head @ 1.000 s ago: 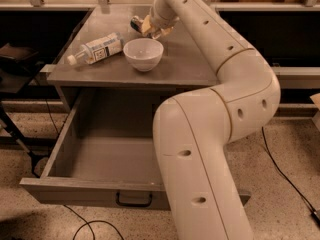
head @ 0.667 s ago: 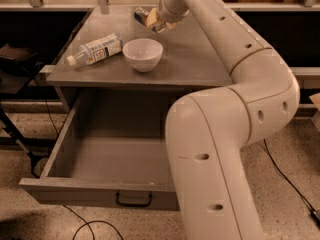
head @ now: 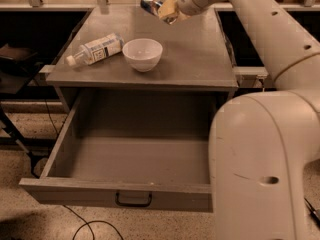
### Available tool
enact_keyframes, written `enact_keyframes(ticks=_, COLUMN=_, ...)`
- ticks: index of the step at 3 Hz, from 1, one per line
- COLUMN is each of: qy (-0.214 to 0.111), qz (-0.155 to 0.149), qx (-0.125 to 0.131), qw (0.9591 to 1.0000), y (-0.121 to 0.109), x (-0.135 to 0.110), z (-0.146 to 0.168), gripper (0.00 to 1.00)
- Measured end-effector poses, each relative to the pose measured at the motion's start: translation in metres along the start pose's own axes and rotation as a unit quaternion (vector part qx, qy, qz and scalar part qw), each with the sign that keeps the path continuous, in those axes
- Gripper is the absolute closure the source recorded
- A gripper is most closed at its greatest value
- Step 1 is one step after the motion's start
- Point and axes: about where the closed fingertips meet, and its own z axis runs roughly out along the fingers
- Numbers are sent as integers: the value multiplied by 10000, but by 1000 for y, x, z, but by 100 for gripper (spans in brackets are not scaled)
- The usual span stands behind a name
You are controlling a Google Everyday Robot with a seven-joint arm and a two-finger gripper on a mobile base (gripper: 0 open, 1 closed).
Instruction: Place redbull can into top drawer
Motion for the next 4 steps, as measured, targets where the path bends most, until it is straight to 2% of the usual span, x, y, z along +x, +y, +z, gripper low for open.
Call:
enact_keyframes(ticks=2, qy=-66, qz=-251, qx=-263, qw=9993, y=4, x=14, z=-69, gripper=100)
enact_keyframes(ticks=4, qy=-88, qz=-252, qx=-385, qw=9989, y=11, x=47, z=-147, gripper=100)
